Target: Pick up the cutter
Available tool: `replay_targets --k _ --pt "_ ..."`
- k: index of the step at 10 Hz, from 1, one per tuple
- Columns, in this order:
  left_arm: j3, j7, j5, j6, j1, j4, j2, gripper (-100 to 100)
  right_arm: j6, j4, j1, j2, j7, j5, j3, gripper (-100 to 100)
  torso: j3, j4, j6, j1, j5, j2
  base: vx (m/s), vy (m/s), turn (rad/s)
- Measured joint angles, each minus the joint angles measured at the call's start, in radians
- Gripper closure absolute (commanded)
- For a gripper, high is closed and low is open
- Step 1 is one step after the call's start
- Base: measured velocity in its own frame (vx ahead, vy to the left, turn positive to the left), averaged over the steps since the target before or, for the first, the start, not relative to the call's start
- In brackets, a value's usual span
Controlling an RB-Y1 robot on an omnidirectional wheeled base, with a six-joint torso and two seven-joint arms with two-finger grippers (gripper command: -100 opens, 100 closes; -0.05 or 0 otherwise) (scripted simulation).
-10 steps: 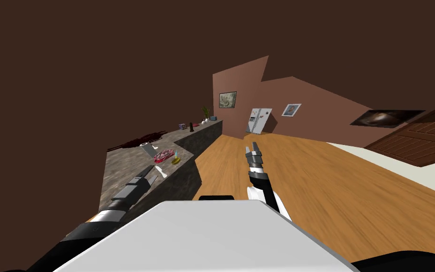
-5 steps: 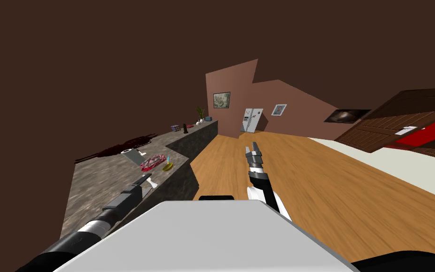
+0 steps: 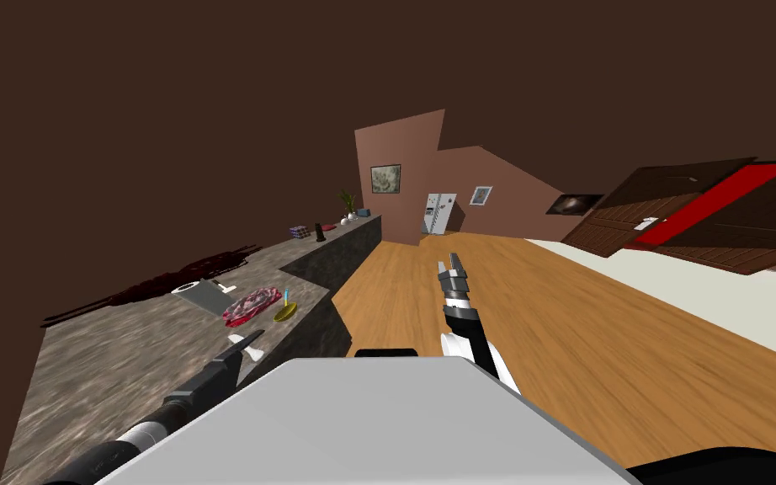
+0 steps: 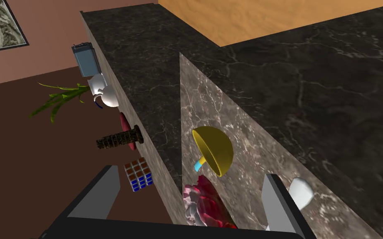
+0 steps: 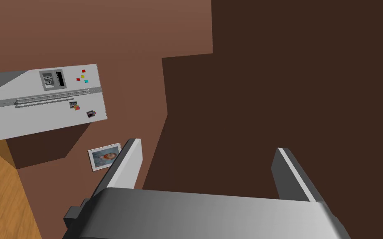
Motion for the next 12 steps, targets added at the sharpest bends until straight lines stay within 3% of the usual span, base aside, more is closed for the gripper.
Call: replay_targets --k 2,6,8,12 --pt "0.009 0.013 0.033 0.048 0.047 -0.004 0.044 -100 0.000 0.000 0.000 0.000 0.000 0.000 0.000 0 0.001 0.000 0.000 -0.001 0.000 0.001 0.046 0.051 -0.119" --pt "0.033 0.049 0.129 0.139 0.142 0.023 0.174 -100 0.000 0.000 0.000 0.000 0.000 0.000 0.000 0 0.000 0.000 0.000 0.001 0.000 0.001 0.051 0.079 -0.151" --pt "0.019 0.053 0.149 0.192 0.151 0.026 0.207 -100 0.000 0.000 0.000 0.000 0.000 0.000 0.000 0 0.000 0.000 0.000 0.001 0.000 0.000 0.045 0.076 -0.123" --pt "0.028 0.073 0.207 0.266 0.210 0.038 0.293 -100 0.000 0.000 0.000 0.000 0.000 0.000 0.000 0 0.000 0.000 0.000 -0.001 0.000 0.000 0.043 0.061 -0.117"
